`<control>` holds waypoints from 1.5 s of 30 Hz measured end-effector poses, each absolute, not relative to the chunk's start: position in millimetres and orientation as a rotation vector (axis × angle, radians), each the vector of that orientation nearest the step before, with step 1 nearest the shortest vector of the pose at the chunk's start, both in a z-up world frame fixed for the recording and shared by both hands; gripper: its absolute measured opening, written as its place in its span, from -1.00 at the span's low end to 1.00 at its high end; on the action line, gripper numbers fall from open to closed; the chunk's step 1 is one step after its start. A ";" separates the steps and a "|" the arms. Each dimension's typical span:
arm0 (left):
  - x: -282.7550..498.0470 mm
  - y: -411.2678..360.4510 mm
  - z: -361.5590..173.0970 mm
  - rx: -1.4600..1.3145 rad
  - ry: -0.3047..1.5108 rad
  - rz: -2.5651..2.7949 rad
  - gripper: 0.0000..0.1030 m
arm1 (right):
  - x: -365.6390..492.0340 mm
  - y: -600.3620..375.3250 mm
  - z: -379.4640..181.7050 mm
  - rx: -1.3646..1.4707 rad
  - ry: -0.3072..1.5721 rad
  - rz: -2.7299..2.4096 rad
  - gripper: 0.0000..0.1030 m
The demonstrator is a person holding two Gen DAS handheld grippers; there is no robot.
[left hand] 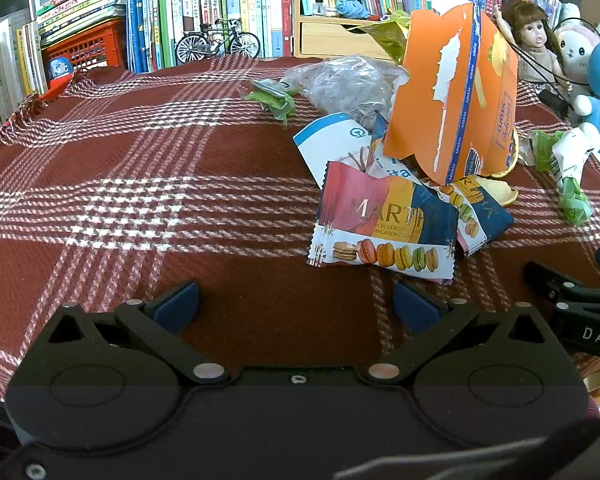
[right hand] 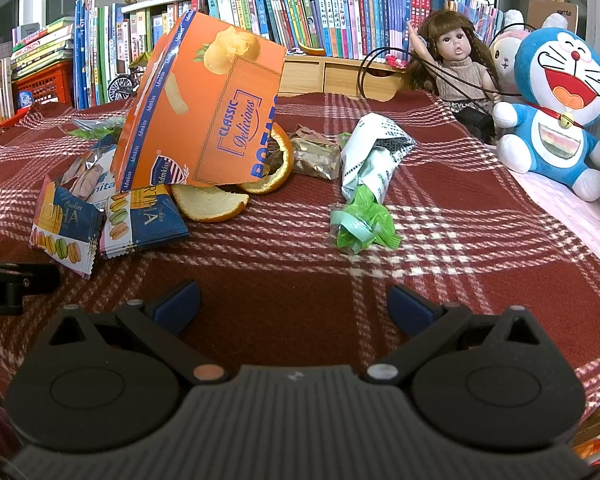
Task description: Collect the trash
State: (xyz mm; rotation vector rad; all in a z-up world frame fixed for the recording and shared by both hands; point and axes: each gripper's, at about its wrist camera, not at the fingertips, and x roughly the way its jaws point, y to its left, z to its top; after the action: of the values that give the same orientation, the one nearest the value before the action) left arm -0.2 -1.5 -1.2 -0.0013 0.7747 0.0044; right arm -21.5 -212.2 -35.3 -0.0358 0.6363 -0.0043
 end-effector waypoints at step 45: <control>-4.0 -3.0 3.3 0.004 0.755 -0.007 1.00 | -25.5 -213.1 -37.1 -0.028 0.602 -0.004 1.00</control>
State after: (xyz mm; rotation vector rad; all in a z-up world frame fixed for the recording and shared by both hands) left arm -4.0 -3.0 3.3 0.0037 0.7550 -0.0070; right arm -25.5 -213.1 -37.1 -0.0285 0.6015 -0.0042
